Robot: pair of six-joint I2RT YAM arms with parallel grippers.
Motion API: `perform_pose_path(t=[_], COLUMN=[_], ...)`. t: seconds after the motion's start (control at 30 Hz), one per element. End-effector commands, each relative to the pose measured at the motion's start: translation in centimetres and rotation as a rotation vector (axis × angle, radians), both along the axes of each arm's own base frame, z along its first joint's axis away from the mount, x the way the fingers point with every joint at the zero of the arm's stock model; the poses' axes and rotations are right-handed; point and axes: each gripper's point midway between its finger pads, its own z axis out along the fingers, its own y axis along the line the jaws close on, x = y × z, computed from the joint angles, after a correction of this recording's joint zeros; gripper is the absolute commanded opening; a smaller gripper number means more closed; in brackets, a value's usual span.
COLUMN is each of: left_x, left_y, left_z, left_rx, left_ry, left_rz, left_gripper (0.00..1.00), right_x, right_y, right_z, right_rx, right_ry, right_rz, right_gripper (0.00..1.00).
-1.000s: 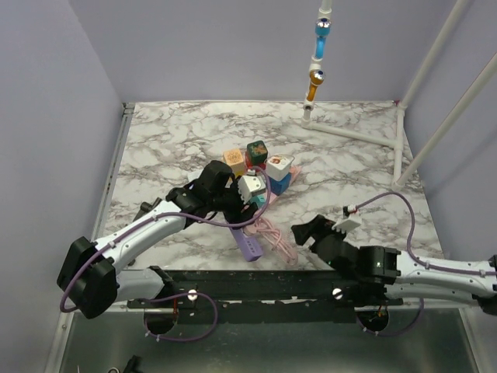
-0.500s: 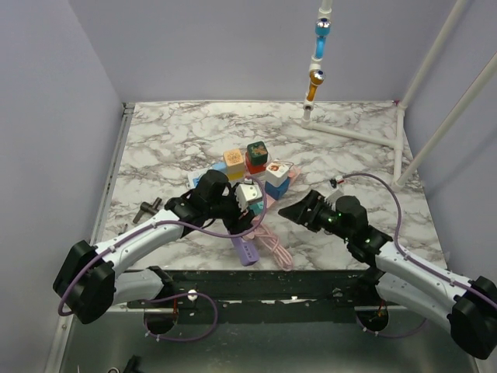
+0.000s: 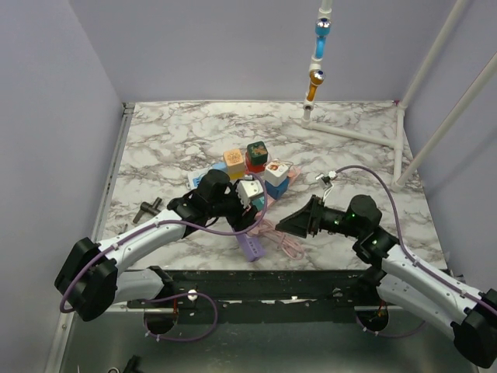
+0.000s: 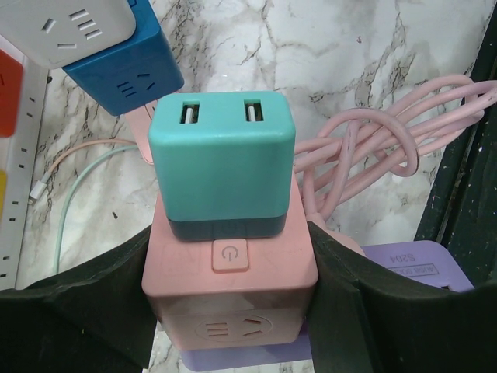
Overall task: Pull the plug off the socket
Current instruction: Remove the plug from the socket.
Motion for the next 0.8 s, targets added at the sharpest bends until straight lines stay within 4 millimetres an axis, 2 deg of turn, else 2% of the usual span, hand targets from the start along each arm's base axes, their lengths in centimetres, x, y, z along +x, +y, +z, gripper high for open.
perform_pose_path(t=[0.0, 0.07, 0.27, 0.33, 0.4, 0.6, 0.77], left_x=[1.6, 1.8, 3.6, 4.0, 4.3, 4.8, 5.4], left_y=[-1.8, -1.9, -2.2, -2.2, -2.1, -2.3, -2.2], left_z=[5.7, 6.4, 9.4, 9.7, 10.0, 10.8, 11.8], left_rx=[-0.156, -0.168, -0.224, -0.223, -0.226, -0.251, -0.266], left_ry=[-0.144, -0.155, -0.199, -0.217, -0.227, -0.217, -0.222], left_rz=[0.0, 0.001, 0.055, 0.066, 0.075, 0.109, 0.14], left_gripper=[0.0, 0.0, 0.0, 0.0, 0.0, 0.0, 0.0], right_x=[-3.4, -4.2, -4.8, -4.6, -4.3, -1.8, -0.6], right_y=[0.7, 0.7, 0.9, 1.1, 1.2, 0.9, 0.8], right_z=[0.6, -1.3, -2.1, -2.1, -2.5, -6.0, -7.2], right_rx=[0.055, 0.048, 0.105, 0.106, 0.093, -0.03, -0.012], right_ry=[0.085, 0.157, 0.19, 0.195, 0.212, 0.258, 0.26], right_rz=[0.205, 0.243, 0.284, 0.289, 0.273, 0.101, 0.031], right_gripper=[0.76, 0.75, 0.74, 0.74, 0.75, 0.78, 0.83])
